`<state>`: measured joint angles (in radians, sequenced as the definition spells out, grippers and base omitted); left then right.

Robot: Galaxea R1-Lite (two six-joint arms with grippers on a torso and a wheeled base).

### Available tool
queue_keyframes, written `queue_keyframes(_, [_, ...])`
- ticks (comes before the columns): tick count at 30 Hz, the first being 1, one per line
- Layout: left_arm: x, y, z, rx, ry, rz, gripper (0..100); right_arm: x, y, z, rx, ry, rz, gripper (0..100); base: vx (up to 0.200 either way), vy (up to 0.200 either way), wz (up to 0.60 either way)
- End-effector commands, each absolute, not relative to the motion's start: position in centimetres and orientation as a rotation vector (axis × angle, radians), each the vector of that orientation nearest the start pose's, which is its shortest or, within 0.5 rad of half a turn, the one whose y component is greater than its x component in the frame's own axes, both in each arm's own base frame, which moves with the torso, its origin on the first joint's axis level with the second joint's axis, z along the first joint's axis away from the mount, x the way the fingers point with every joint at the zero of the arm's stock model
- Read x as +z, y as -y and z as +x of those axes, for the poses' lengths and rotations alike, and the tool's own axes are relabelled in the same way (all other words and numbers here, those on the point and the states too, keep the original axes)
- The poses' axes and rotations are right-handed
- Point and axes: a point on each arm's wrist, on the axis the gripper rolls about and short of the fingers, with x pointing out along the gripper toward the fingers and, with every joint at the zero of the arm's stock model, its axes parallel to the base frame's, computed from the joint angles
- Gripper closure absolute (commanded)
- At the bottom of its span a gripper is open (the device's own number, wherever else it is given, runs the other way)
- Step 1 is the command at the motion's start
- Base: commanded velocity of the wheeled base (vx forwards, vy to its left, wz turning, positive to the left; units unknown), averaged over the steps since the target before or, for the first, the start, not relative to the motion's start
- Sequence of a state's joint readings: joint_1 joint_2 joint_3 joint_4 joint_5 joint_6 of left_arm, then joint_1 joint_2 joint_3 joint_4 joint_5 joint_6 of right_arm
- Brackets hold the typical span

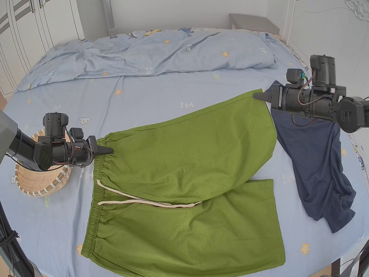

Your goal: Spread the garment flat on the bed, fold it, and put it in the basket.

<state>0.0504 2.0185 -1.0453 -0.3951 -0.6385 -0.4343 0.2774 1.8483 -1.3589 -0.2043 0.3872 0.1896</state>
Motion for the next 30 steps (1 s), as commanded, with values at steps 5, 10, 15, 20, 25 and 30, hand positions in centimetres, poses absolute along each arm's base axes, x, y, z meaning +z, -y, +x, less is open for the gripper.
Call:
queue_keyframes(5, [11.4, -0.6, 37.2, -0.442, -0.676, -0.611, 100, 26.5, -10.2, 27.9, 0.637, -0.334, 0.187, 100, 0.000, 0.000, 0.00])
queue_keyframes(10, [11.4, -0.5, 37.2, -0.444, -0.675, -0.610, 100, 26.8, -10.4, 26.1, 0.638, -0.324, 0.180, 100, 0.000, 0.000, 0.00])
queue_keyframes(15, [11.3, -0.6, 37.3, -0.443, -0.673, -0.610, 100, 27.4, -11.2, 23.7, 0.655, -0.308, 0.178, 100, 0.000, 0.000, 0.00])
queue_keyframes(20, [11.4, -0.5, 37.2, -0.445, -0.673, -0.609, 100, 27.1, -12.1, 21.9, 0.625, -0.332, 0.184, 100, 0.000, 0.000, 0.00])
queue_keyframes(25, [11.3, -0.5, 37.2, -0.444, -0.675, -0.610, 100, 26.6, -11.9, 20.9, 0.610, -0.372, 0.175, 100, 0.000, 0.000, 0.00])
queue_keyframes(30, [11.3, -0.5, 37.2, -0.444, -0.675, -0.610, 100, 25.4, -10.5, 21.9, 0.542, -0.408, 0.184, 100, 0.000, 0.000, 0.00])
